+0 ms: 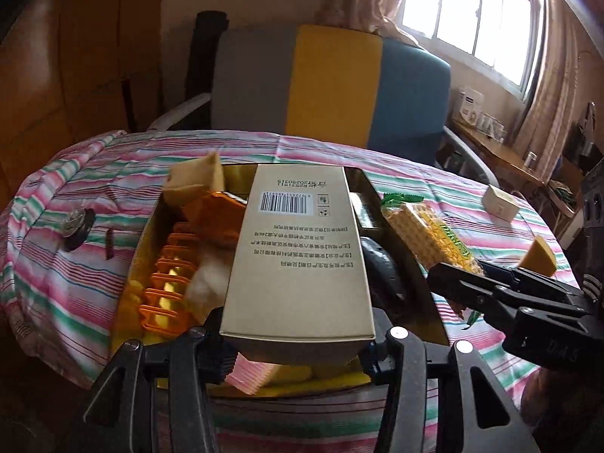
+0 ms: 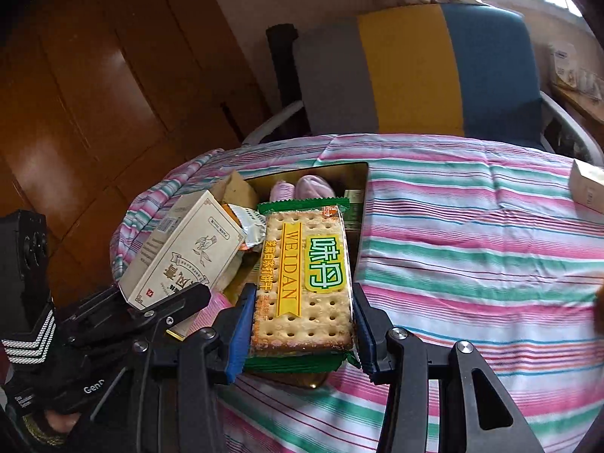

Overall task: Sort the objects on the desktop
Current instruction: 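Lower white box and cracker pack into the gold tray and open both tools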

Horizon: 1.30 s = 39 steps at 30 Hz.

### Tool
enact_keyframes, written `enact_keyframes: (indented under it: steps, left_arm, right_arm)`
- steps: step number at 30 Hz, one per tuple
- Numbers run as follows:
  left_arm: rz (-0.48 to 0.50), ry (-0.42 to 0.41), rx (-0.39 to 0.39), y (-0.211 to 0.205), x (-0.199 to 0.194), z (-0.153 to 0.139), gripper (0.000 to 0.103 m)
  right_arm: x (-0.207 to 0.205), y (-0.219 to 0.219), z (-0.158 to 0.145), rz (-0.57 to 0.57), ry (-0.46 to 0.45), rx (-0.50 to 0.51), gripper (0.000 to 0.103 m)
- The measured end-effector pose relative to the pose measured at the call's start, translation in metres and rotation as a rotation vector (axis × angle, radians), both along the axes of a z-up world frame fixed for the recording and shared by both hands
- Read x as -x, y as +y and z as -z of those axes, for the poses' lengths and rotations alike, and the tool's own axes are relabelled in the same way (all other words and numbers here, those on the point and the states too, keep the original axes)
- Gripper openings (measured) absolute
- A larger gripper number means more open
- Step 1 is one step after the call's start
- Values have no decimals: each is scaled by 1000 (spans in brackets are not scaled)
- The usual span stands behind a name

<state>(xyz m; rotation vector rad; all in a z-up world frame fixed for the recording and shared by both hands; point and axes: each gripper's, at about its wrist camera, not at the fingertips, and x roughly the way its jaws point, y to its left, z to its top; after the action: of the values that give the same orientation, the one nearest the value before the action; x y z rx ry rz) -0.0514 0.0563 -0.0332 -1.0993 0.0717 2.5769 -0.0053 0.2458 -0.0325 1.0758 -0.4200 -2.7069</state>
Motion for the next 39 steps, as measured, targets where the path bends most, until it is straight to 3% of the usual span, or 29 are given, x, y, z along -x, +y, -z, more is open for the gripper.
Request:
enact_keyframes:
  steps: [8,14,23,39]
  left_arm:
    - [-108,-35,79,-30,32,19,51]
    - [-134,-27,85,-36,31,21,51]
    - [-156,31,82,-39,20,7,64]
    - [-101,139,97,-16,-19,-28,65]
  right_arm:
    - [39,-41,21,-56,-69,-34,48]
    - [46,-48,31,-67,-100,-60,50]
    - [38,-52,28,-77,-87,-68,50]
    - [4,-24,22,-7,-67,-25,54]
